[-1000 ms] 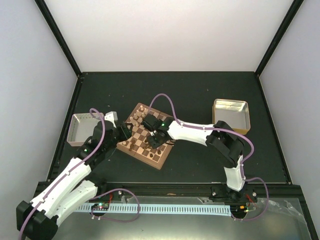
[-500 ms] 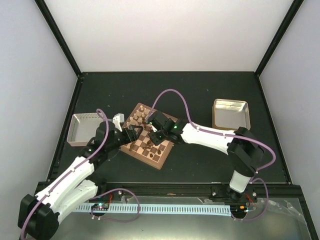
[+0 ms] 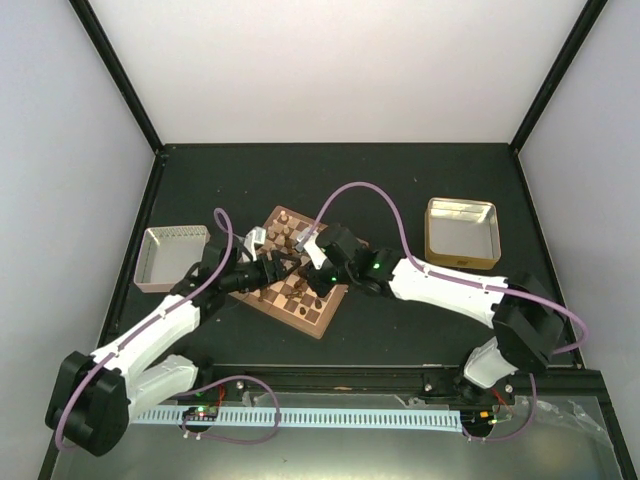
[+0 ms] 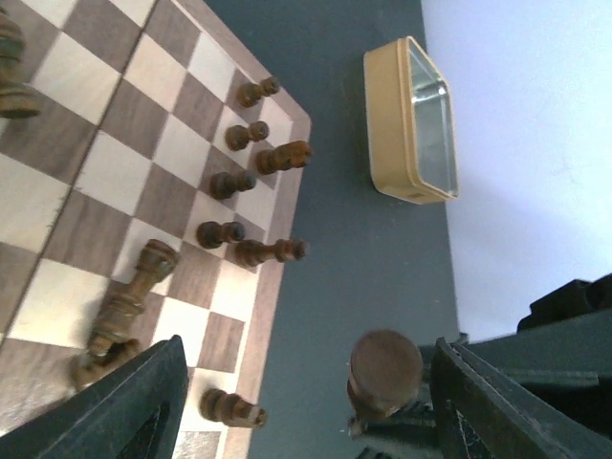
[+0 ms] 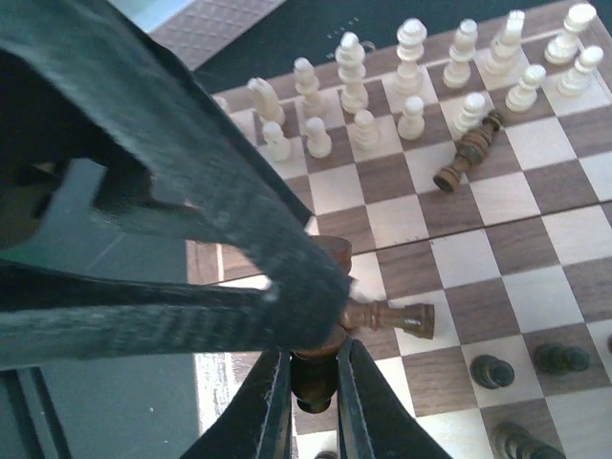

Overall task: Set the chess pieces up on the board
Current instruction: Place the chess piece on the chessboard.

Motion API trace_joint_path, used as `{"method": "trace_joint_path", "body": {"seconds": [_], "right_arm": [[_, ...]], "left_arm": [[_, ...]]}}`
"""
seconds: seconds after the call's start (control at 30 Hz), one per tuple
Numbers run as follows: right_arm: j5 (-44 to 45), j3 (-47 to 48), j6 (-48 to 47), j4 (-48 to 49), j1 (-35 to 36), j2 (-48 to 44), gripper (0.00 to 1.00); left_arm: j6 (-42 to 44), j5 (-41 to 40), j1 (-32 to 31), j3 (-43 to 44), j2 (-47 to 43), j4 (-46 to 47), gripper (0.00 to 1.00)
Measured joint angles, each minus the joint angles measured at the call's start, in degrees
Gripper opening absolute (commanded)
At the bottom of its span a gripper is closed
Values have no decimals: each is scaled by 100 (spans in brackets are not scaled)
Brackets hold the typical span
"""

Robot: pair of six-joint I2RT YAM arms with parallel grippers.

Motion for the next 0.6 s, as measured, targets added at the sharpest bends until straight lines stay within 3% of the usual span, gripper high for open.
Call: {"method": "trace_joint_path", "body": {"seconds": [0.23,0.37,0.43,0.6], "right_arm": [[-173,-101,-94,223,0,-170,12],[-168,-160,-96,302,0,-205,15],[-170,-229,-72,356,0,-258,22],[-234,-501,267,496,-39,-669,52]], "left_arm": [[-391,557,48,0,295,605,30],[-446,708,48,0,282,804,15],[-466,774,46,0,275,837,12],[-767,929,52,0,225,907,11]]}}
